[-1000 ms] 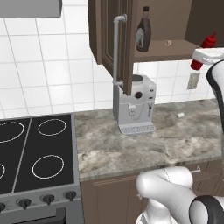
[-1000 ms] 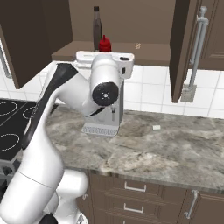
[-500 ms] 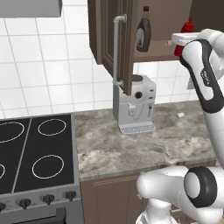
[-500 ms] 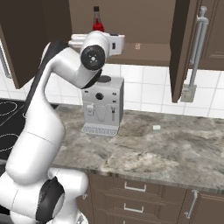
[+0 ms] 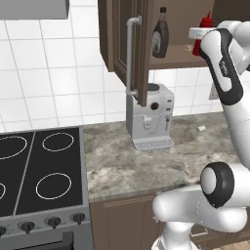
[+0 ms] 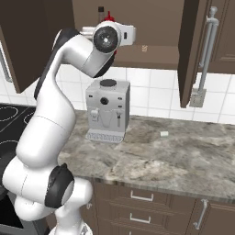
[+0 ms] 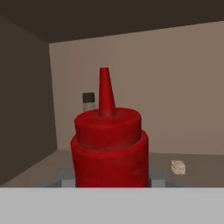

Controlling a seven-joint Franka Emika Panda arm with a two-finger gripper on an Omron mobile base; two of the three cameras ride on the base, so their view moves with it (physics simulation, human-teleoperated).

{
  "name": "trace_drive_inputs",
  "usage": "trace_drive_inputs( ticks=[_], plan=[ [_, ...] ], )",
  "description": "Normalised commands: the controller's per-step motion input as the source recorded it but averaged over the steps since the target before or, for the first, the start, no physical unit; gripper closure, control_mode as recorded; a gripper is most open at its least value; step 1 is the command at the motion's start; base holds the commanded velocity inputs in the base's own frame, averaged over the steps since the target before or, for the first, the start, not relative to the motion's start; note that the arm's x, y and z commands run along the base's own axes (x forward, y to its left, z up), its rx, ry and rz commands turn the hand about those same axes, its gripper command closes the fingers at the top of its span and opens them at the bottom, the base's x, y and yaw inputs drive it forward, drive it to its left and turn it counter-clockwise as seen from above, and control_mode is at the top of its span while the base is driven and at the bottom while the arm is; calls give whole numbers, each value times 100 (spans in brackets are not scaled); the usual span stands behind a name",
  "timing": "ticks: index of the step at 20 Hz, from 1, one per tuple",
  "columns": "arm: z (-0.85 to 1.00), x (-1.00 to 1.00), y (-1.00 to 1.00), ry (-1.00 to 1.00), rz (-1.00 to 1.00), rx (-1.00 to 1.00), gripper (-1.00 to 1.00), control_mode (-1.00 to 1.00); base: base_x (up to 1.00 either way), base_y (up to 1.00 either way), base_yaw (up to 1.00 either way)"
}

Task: Pick the ketchup and syrup bottle from the counter and place them in the cabinet.

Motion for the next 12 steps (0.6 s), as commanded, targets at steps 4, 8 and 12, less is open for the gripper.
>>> trace_drive_inputs(
  ticks=[4, 8, 12],
  plan=[
    [-22, 0, -1, 0, 0, -8, 100, -100, 0, 0, 0],
    [-17, 10, 0, 0, 1, -4, 100, -100, 0, 0, 0],
    [-3, 32, 0, 0, 0, 0, 100, -100, 0, 0, 0]
  ],
)
